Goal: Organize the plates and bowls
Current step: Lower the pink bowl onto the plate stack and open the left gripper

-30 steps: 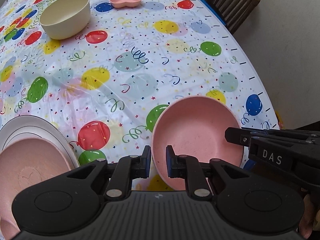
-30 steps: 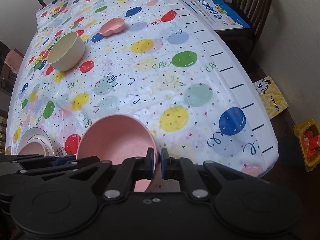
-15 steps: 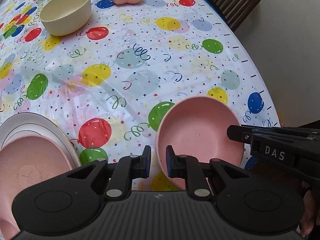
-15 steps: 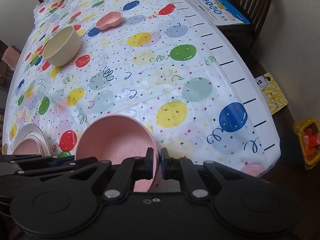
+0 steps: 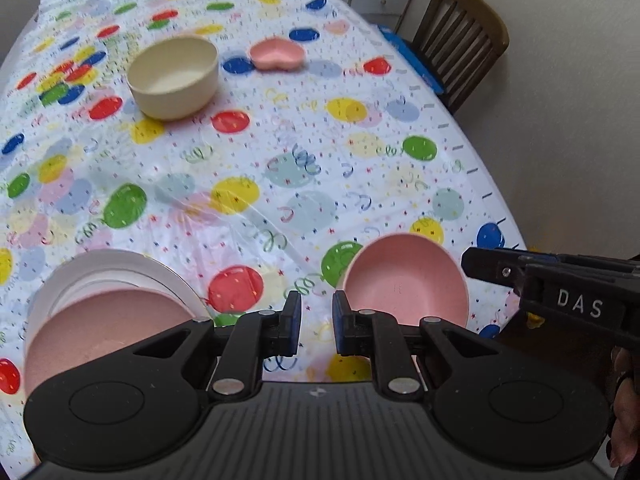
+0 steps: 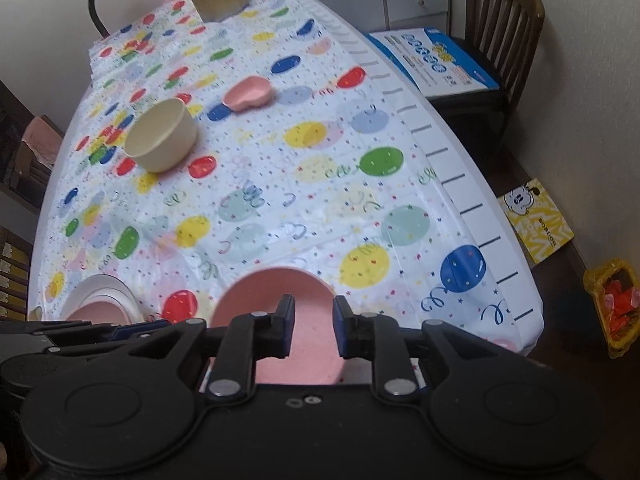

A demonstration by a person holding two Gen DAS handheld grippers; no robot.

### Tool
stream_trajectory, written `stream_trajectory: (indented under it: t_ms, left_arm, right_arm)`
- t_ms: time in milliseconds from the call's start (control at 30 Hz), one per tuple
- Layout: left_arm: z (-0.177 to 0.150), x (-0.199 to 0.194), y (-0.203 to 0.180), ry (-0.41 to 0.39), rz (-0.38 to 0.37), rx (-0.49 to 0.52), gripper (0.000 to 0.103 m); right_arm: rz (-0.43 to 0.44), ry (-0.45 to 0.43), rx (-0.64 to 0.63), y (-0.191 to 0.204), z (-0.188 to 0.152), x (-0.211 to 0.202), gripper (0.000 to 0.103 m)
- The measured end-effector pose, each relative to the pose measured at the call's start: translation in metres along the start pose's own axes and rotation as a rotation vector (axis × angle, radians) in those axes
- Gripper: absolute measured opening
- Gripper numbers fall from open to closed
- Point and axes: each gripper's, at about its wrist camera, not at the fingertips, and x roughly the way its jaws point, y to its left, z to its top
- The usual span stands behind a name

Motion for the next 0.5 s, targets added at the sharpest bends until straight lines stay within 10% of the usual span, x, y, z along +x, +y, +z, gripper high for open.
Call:
stream_trajectory:
  t_ms: [500]
  left_arm:
    - [-0.003, -0.076, 0.05, -0.171, -0.034, -0.007, 0.016]
  right_arm:
    - [0.032, -0.124, -0.074, 0.074, -0.01, -0.051, 0.041]
